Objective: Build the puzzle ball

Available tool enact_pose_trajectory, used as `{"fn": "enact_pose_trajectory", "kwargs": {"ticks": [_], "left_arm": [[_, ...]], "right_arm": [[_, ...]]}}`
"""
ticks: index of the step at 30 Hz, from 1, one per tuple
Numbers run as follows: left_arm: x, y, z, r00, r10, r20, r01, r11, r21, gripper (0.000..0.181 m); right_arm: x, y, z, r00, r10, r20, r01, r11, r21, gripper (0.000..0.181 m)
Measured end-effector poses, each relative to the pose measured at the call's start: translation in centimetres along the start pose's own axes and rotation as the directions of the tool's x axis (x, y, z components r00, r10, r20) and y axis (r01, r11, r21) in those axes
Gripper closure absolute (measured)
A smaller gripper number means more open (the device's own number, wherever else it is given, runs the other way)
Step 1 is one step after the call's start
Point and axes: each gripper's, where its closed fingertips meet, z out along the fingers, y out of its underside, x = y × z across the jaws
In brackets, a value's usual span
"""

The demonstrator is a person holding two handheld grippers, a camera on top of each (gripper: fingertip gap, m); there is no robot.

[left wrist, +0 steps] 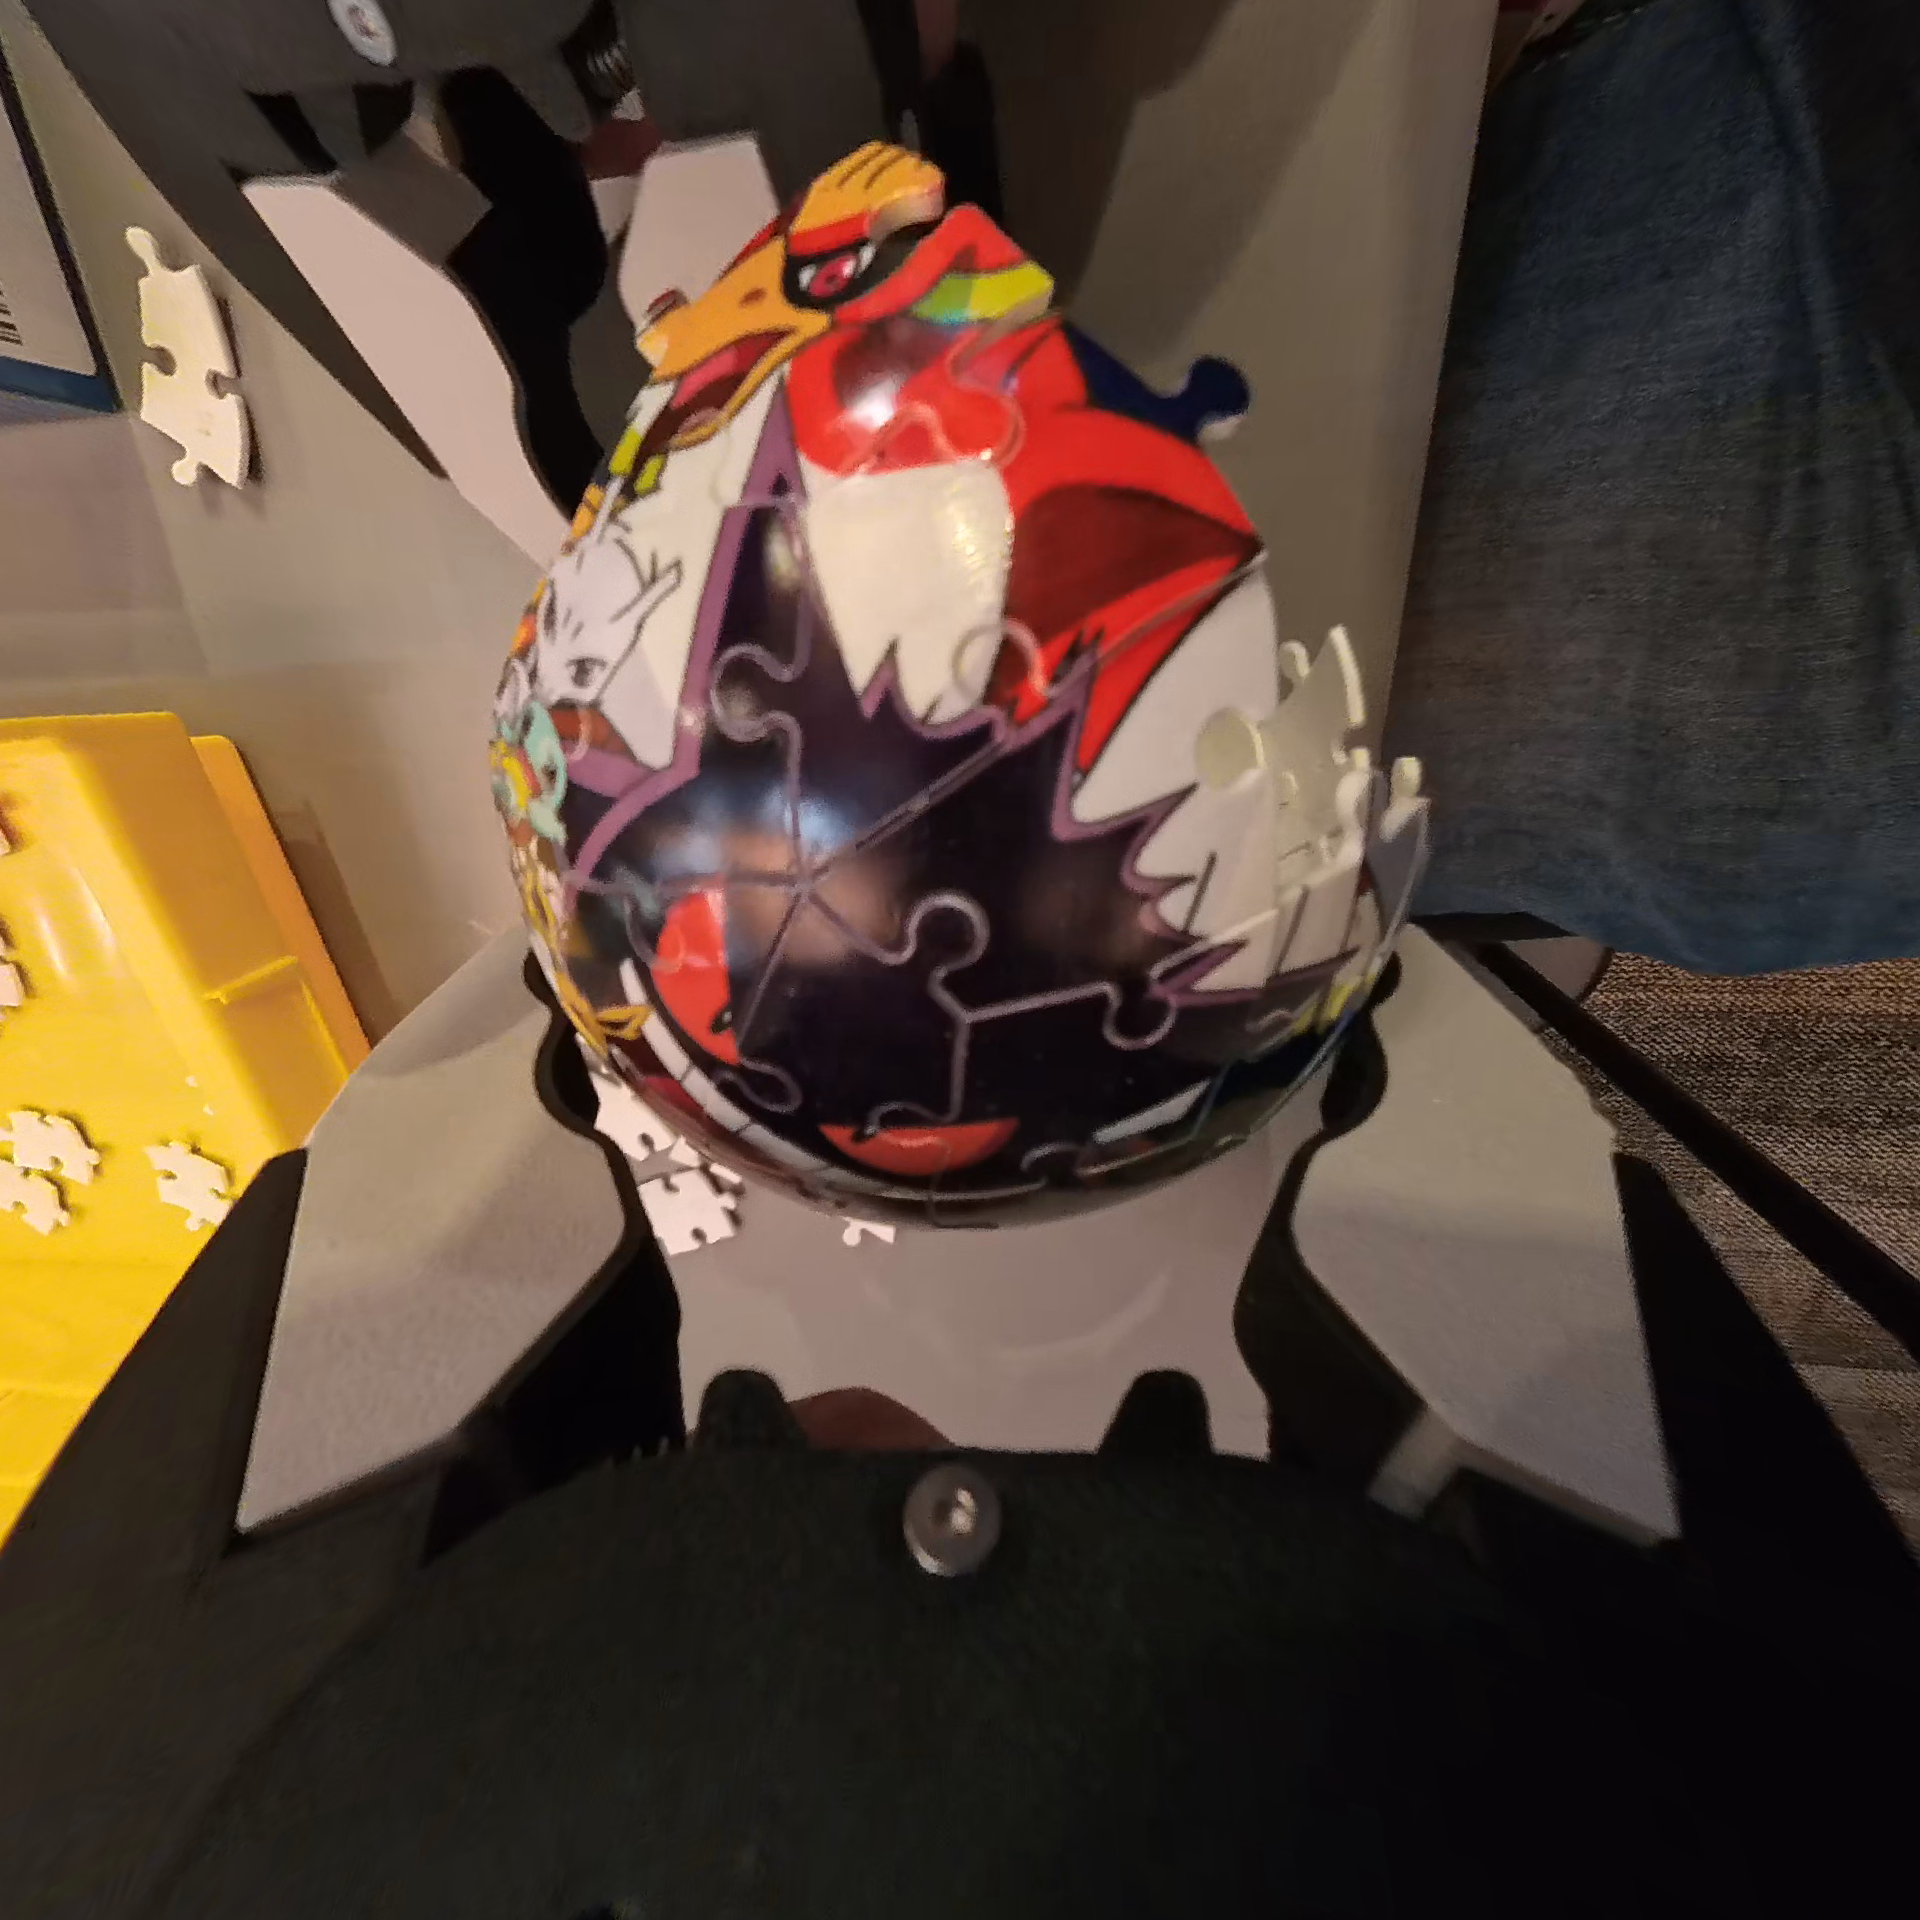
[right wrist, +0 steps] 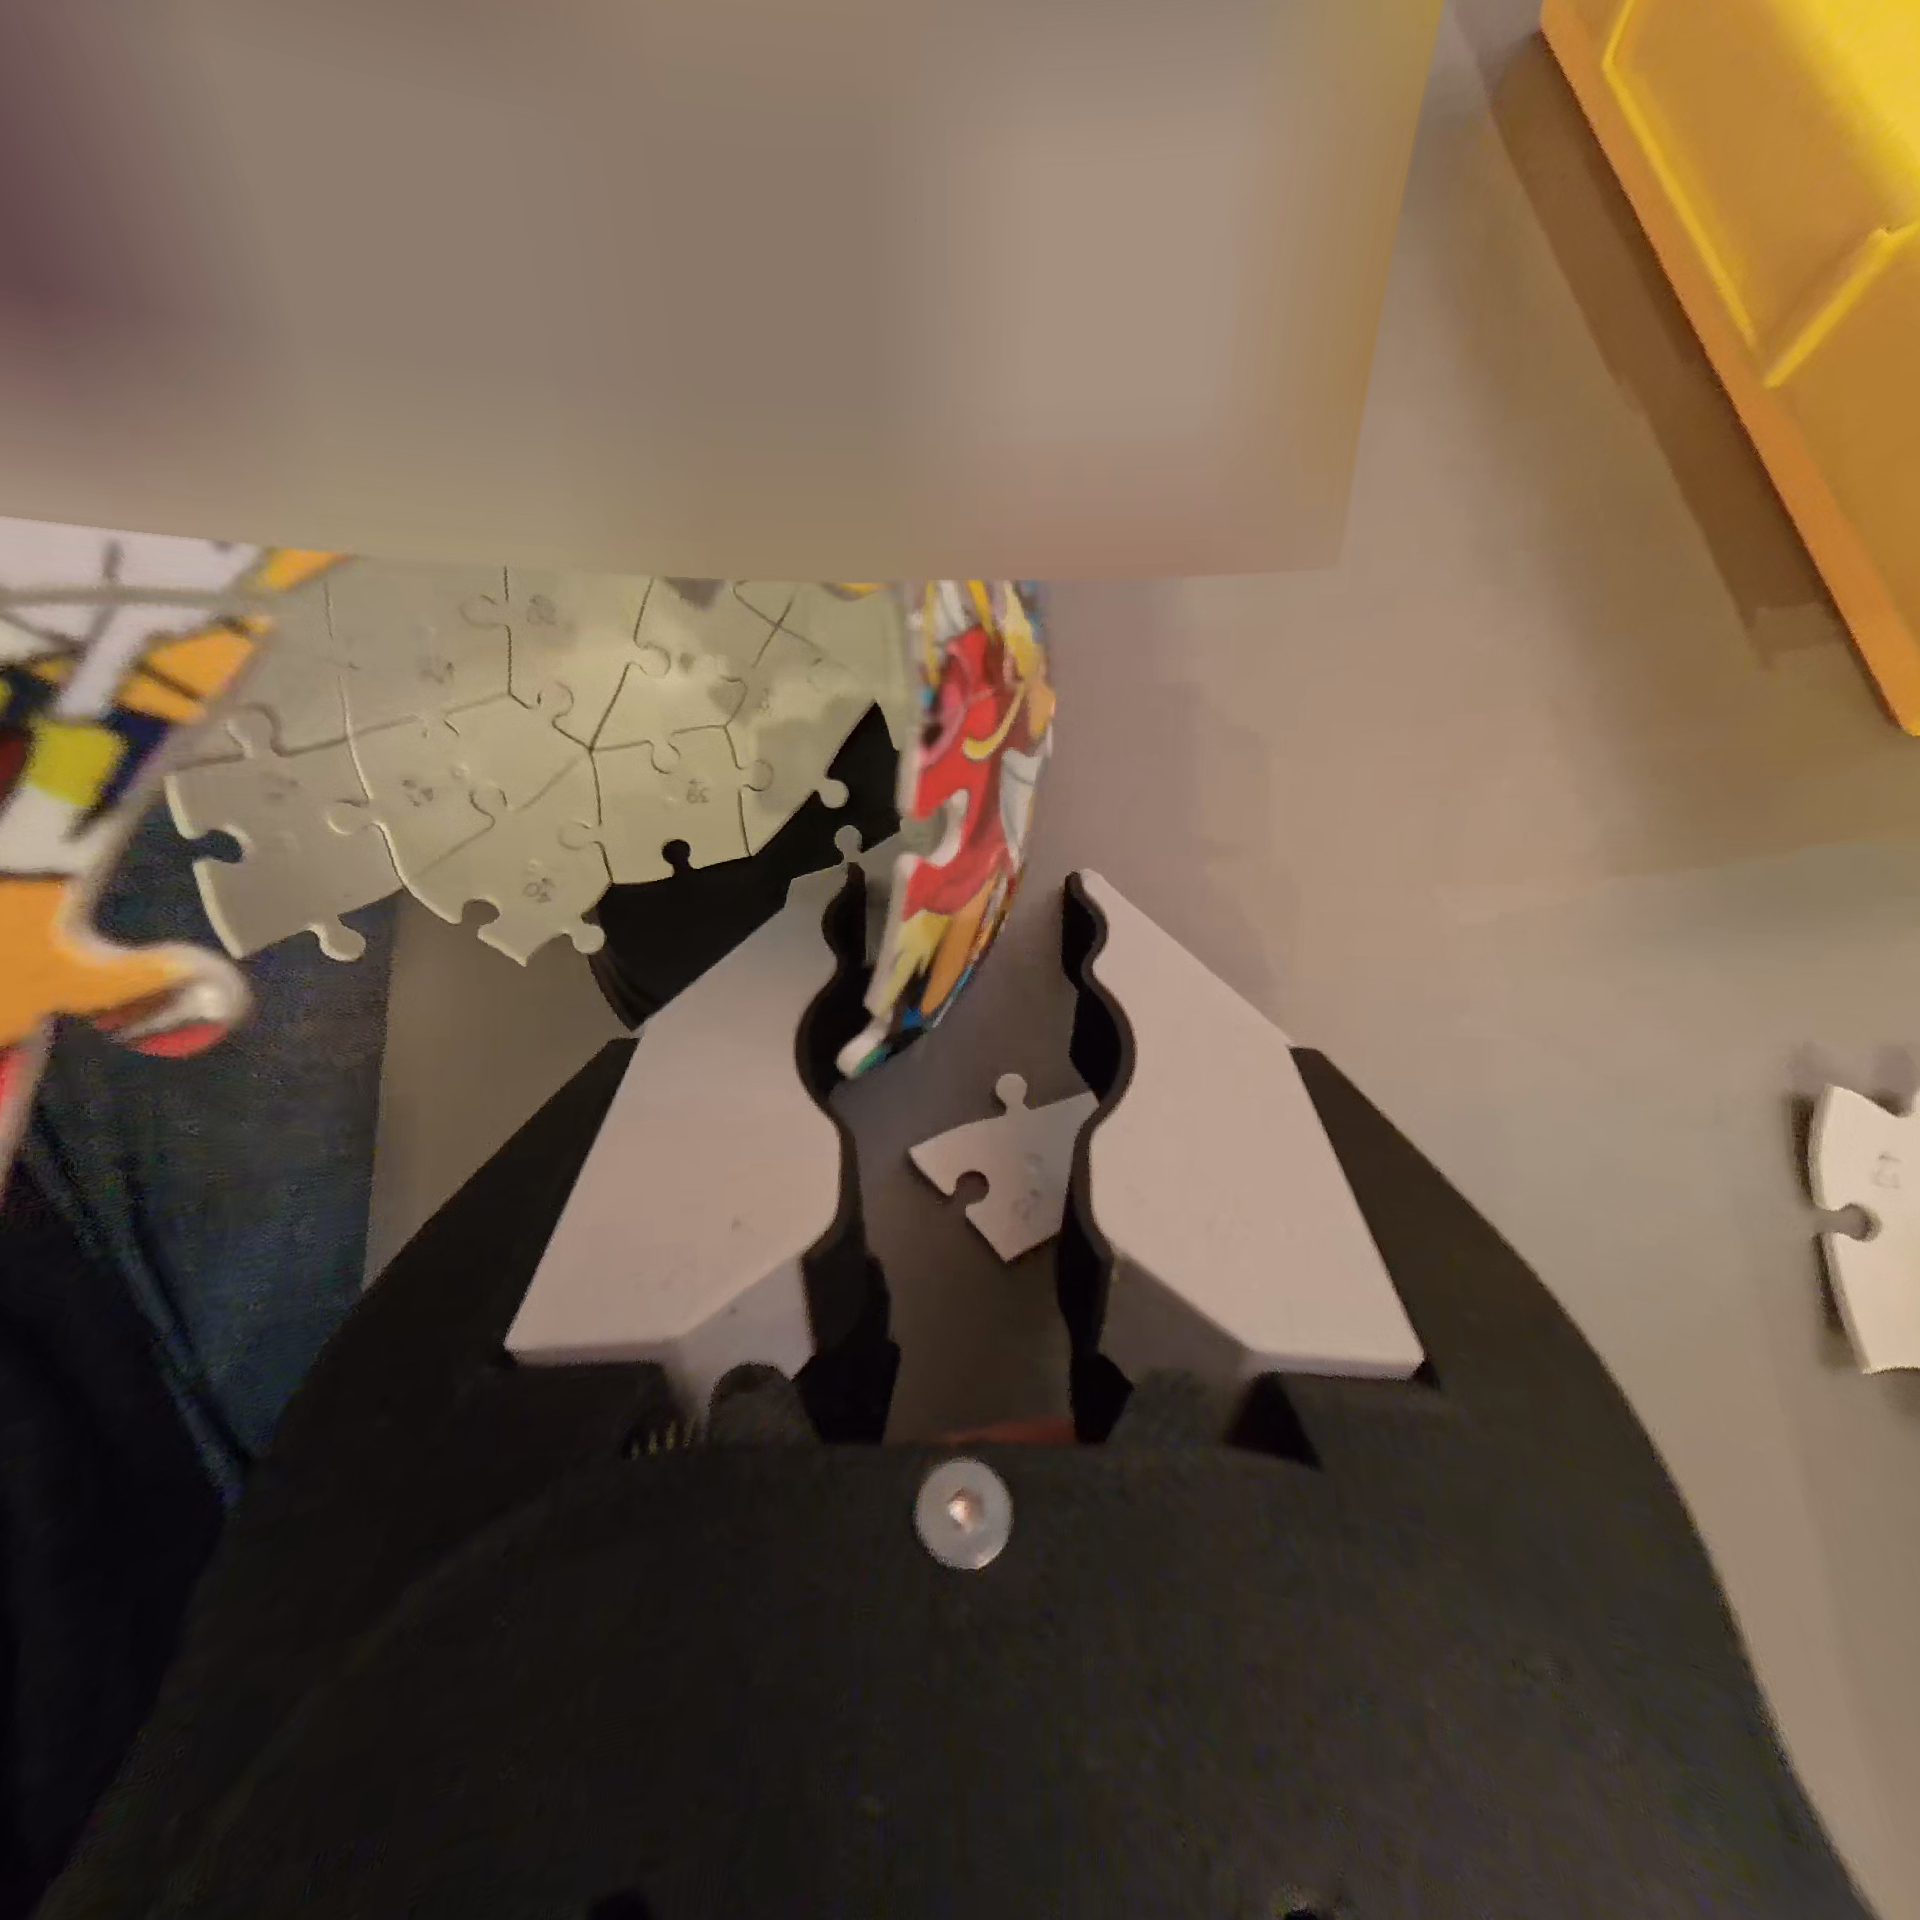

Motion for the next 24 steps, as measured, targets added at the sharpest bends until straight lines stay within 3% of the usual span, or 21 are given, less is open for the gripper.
{"fn": "enact_pose_trajectory", "kwargs": {"ticks": [3, 9, 17, 24], "left_arm": [[-0.13, 0.21, 0.02, 1.0, -0.008, -0.001, 0.008, 1.0, -0.001, 0.045], [-0.13, 0.21, 0.02, 1.0, -0.008, -0.008, 0.008, 1.0, 0.001, 0.045], [-0.36, 0.21, 0.07, 1.0, -0.007, -0.017, 0.008, 1.0, 0.002, 0.045], [-0.53, 0.19, 0.1, 1.0, -0.02, -0.021, 0.02, 1.0, 0.013, 0.045]], "right_arm": [[-0.21, 0.03, -0.1, 1.0, 0.02, 0.02, -0.02, 1.0, 0.0, 0.15], [0.12, -0.34, -0.2, 0.998, 0.057, 0.019, -0.057, 0.998, 0.018, 0.144], [-0.05, -0.19, -0.09, 0.991, 0.115, 0.066, -0.115, 0.993, 0.003, 0.161], [-0.19, -0.26, -0.02, 0.971, 0.211, 0.116, -0.212, 0.977, -0.003, 0.164]]}}
